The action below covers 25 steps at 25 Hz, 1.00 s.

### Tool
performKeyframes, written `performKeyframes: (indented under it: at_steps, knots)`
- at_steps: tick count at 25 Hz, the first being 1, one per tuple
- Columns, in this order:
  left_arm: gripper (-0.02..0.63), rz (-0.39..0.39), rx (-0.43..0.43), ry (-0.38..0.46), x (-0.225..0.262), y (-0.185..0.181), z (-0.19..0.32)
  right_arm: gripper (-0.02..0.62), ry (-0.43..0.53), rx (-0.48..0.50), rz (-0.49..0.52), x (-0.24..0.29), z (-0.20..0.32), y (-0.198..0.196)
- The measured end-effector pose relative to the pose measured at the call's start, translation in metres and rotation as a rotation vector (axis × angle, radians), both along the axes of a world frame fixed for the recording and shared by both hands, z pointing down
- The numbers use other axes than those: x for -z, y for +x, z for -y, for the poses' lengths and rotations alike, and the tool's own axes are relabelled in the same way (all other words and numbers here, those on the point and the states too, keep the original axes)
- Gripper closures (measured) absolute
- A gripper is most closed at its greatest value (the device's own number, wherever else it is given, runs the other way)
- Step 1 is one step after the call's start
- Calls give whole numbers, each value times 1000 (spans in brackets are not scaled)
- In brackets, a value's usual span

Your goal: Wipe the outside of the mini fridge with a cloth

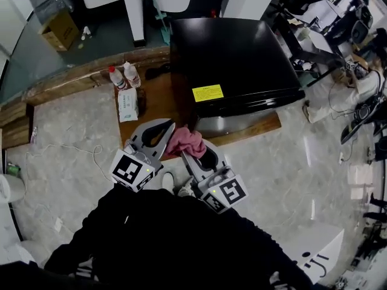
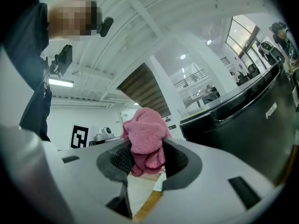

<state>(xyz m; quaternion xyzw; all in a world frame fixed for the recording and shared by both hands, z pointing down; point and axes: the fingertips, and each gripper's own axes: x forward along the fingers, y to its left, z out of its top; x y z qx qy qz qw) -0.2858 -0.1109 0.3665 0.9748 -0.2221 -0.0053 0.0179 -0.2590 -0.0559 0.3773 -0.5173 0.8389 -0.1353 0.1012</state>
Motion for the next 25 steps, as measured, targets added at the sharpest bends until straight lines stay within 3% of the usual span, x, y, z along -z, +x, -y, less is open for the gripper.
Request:
performKeyframes:
  at_steps: [4,9,13,17,21,25]
  knots:
    - [600,9,60,7,-1,-35,34,445,3,9,64,4,31,-27]
    - [600,9,56,41,-2,-80,93,445,-17,-49,146,2,88,-63]
    - [600,1,-37,45,-11,-119,154,444,-45,-167,256,-10,155,-94]
    - [600,9,-148,73,-10,-137,201,445,-43,-330,380,-15,217,-98]
    - [600,-4,-215,87,-4,-142,236,445,-23,-455,486,-16,261,-89]
    - [600,-9,-255,104,-1,-131,272,445,5,-506,614,-19,298,-77]
